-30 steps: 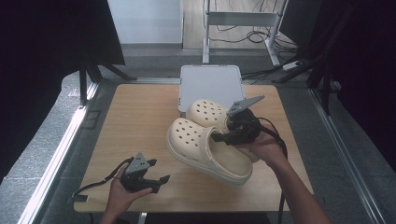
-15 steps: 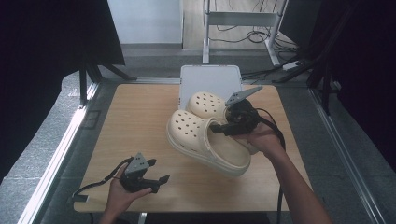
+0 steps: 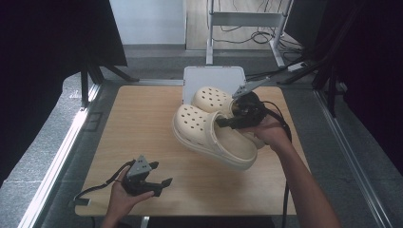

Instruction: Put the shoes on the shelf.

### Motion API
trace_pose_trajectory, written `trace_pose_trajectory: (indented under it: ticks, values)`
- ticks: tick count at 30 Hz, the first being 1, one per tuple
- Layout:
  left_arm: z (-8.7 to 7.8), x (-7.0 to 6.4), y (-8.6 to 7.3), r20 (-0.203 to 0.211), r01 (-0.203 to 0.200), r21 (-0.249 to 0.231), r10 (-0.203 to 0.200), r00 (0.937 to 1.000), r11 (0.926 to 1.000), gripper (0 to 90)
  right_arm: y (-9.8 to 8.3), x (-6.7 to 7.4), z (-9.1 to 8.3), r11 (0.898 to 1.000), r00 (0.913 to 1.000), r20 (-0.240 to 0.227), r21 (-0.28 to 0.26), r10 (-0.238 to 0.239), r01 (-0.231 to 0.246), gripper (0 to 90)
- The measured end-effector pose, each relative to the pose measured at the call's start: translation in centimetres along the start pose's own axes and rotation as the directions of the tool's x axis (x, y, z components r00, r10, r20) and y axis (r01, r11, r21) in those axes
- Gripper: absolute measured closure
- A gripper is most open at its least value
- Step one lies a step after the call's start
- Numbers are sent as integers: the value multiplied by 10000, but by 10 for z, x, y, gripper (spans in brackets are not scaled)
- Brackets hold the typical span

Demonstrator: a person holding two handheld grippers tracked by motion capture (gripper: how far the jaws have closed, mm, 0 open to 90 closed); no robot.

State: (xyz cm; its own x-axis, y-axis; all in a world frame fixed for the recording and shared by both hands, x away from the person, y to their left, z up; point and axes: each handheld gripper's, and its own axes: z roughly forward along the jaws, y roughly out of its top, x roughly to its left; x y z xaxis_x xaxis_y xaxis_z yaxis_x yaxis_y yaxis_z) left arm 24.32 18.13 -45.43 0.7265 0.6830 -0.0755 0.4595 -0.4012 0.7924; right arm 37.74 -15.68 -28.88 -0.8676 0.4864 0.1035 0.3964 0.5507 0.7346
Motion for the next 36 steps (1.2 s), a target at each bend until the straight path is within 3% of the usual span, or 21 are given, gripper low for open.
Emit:
trace_pose_trajectory:
  ticks: [18,36]
  values:
    - [-2,1,0,-6,-22,-12,22,10000,10000,219,28,-12,-2,9998,10000,71,-191,-32,33,658]
    - [1,1,0,21,-102,38,102,9999,9999,220,56,-52,10,9981,9966,540,-35,619,-618,658]
